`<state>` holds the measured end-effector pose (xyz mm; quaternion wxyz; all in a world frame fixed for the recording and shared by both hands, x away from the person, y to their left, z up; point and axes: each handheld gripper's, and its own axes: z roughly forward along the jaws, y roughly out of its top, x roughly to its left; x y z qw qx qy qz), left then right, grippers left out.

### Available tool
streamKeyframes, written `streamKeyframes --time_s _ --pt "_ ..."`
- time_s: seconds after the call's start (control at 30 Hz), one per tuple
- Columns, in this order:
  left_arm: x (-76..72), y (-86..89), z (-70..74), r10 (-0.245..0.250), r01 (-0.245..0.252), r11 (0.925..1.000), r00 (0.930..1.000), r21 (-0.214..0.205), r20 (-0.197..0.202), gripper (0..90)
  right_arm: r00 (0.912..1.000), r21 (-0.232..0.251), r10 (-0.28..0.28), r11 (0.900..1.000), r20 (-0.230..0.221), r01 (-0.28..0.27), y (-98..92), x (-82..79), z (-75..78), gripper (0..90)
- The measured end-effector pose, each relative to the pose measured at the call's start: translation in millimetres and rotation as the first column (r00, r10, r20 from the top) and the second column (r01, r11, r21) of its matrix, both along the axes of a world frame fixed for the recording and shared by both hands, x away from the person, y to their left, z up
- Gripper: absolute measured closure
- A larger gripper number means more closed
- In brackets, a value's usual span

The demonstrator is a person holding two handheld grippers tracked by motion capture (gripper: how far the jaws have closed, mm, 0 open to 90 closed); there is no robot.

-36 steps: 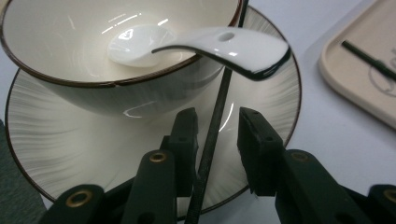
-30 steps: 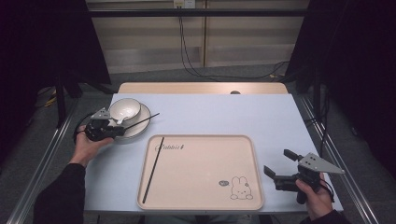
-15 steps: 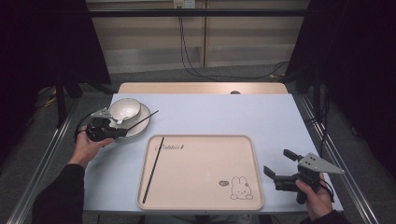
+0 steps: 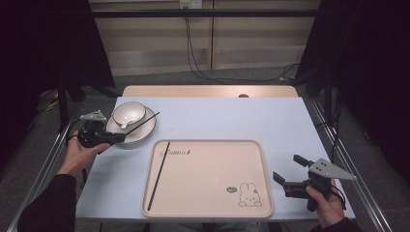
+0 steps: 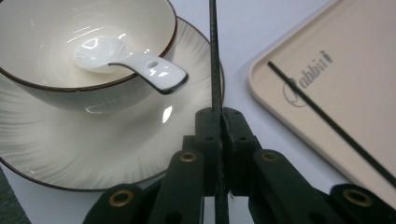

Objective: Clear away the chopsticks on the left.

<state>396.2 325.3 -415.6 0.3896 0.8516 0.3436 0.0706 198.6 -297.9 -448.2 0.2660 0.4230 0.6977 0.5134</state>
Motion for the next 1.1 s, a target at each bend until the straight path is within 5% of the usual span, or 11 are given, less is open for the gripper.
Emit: streamKeyframes --time_s 0.37,0.53,0.77,1.1 --pt "-40.7 7.8 3.0 0.066 -0.066 0.9963 0.9978 -0.056 -0.005 86.1 1.0000 -0.002 -0.002 1.0000 0.002 0.002 0.6 -0.1 0.1 1.5" --pt "-60.1 5.9 4.2 0.119 -0.120 0.9881 0.9928 -0.097 -0.014 86.1 1.0000 -0.004 0.002 1.0000 0.003 -0.002 0.9 0.4 0.2 1.5" --pt "-83.2 -13.7 6.6 0.164 -0.166 0.9797 0.9862 -0.113 -0.023 86.0 1.0000 -0.010 0.007 0.9999 0.004 -0.007 1.3 0.6 0.2 1.5" --pt "-107.9 -45.4 6.3 0.169 -0.169 0.9771 0.9856 -0.130 -0.011 86.0 0.9999 -0.009 0.010 0.9999 0.006 -0.010 1.0 0.3 0.4 1.5"
